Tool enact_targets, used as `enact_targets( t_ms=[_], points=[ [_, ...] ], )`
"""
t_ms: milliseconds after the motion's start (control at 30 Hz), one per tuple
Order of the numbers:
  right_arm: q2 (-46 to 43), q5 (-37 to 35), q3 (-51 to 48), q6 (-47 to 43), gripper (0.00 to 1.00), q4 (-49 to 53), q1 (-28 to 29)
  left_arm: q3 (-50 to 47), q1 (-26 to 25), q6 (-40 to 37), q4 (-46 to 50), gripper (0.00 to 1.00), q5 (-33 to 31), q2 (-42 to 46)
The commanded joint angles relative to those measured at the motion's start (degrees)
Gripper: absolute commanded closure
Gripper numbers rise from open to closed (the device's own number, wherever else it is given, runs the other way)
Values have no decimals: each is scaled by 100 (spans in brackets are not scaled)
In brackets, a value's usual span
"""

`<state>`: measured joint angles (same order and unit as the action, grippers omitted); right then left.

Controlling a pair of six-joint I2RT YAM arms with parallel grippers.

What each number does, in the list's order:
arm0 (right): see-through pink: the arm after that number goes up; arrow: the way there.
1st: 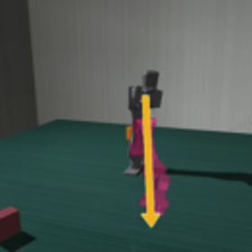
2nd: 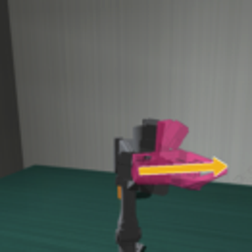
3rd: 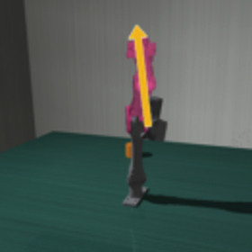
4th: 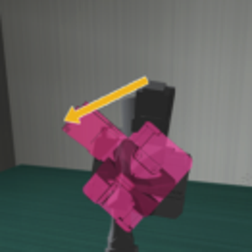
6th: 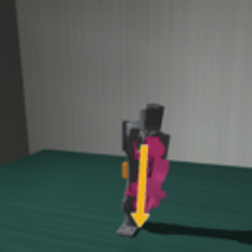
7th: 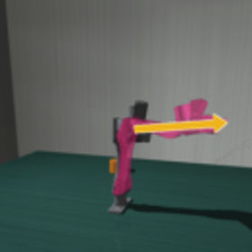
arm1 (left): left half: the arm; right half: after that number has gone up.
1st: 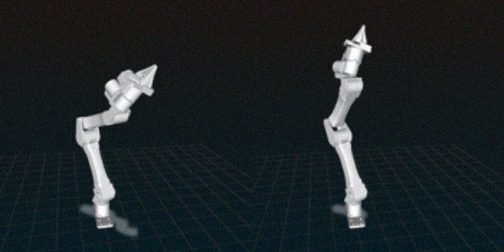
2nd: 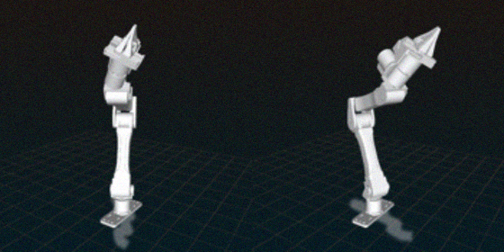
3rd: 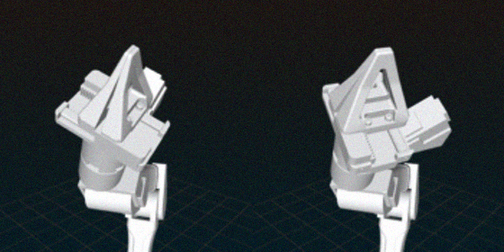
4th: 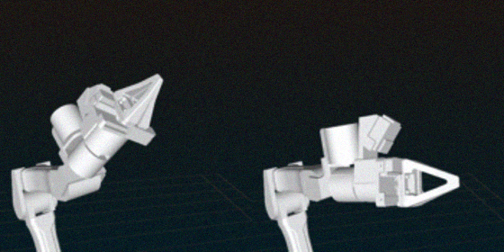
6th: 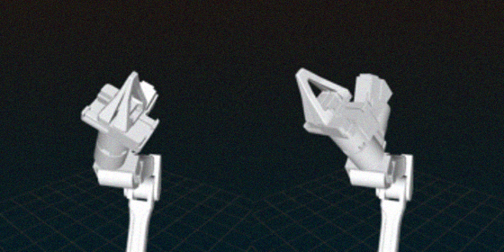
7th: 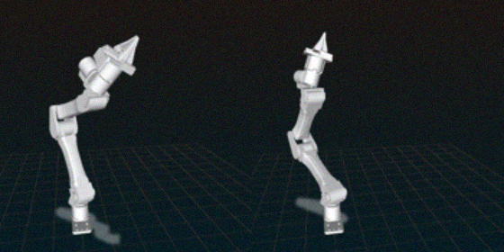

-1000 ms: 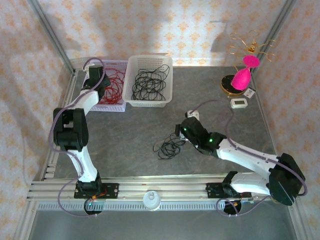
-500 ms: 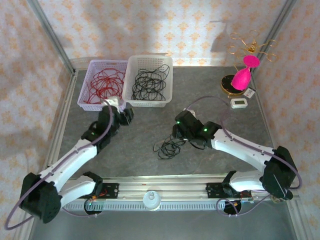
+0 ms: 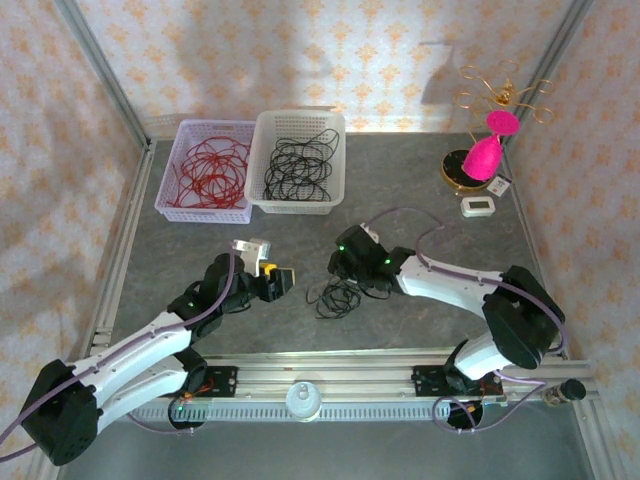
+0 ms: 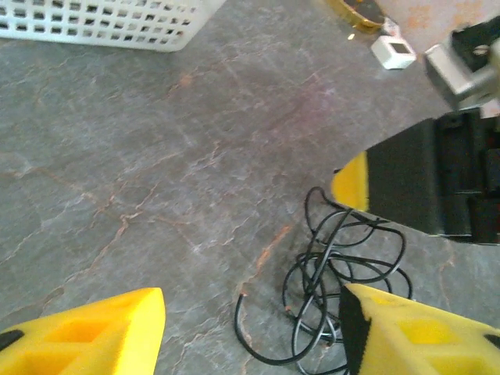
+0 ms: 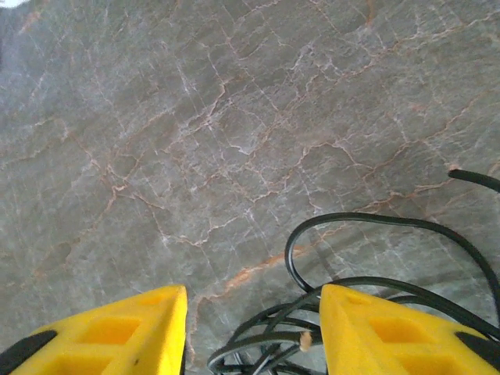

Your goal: Untangle the cables

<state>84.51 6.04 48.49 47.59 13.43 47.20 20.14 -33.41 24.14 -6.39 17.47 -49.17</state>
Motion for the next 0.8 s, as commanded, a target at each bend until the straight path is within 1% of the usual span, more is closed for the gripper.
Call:
enact_targets(
  t_ms=[0,67,300,367,500,567,633,767],
  points=[
    [-63,0,-310,492,51,-545,-2,-70,-53,-15,-378,33,283,224],
    [-101,38,-424,557,53,-672,0,-72,-52,-26,-397,31,274,349],
    [-115,41,-631,516,64,-903,38,-162,-47,36,-856,28,380,513],
    [-141,8,-683,497,71,-1076,37,-256,-52,7,-1136,23,383,522],
    [-232,71,-654,312,87,-1333,44,-420,-45,-8,-1809,19,368,474],
    [-338,52,-571,223,94,-1202,46,-511,-43,7,-2171,19,416,452],
    [-499,38,-455,103,99,-991,61,-612,-43,-11,-2536,18,526,452],
    [-908,301,-61,-496,100,-615,144,-639,-48,-283,-3154,18,830,291]
  ],
)
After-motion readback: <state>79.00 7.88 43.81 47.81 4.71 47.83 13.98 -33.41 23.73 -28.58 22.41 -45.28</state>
